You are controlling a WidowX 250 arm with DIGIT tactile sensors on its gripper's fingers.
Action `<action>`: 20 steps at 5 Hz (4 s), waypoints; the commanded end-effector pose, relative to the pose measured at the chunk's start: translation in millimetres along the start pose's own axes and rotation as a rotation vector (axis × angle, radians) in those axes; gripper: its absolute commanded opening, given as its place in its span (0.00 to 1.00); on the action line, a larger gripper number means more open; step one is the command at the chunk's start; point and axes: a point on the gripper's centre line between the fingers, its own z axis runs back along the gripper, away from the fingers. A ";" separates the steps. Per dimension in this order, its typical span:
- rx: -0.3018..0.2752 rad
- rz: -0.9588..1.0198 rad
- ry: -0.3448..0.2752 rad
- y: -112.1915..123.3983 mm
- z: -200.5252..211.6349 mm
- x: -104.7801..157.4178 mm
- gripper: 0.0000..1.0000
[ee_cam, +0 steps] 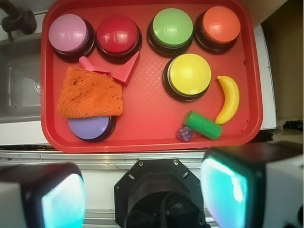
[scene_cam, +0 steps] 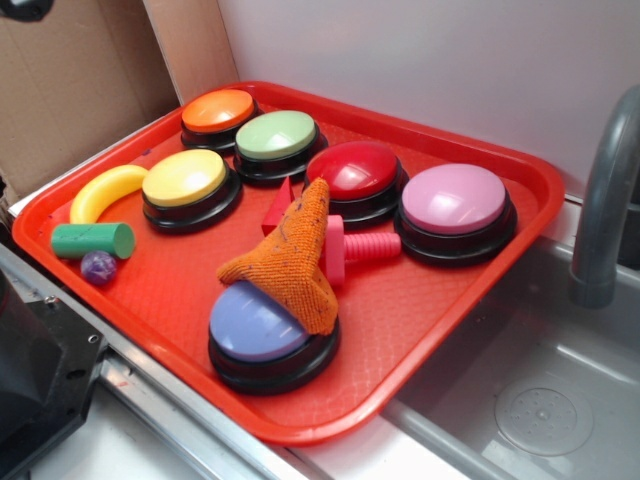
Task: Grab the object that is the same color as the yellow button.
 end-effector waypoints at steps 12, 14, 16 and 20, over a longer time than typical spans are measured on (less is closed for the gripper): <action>0.029 0.524 -0.216 168.9 -198.4 20.5 1.00; 0.016 0.519 -0.208 170.8 -213.0 21.9 1.00; 0.005 0.515 -0.236 169.0 -211.7 22.8 0.22; 0.169 0.607 -0.114 138.7 -115.7 33.7 0.00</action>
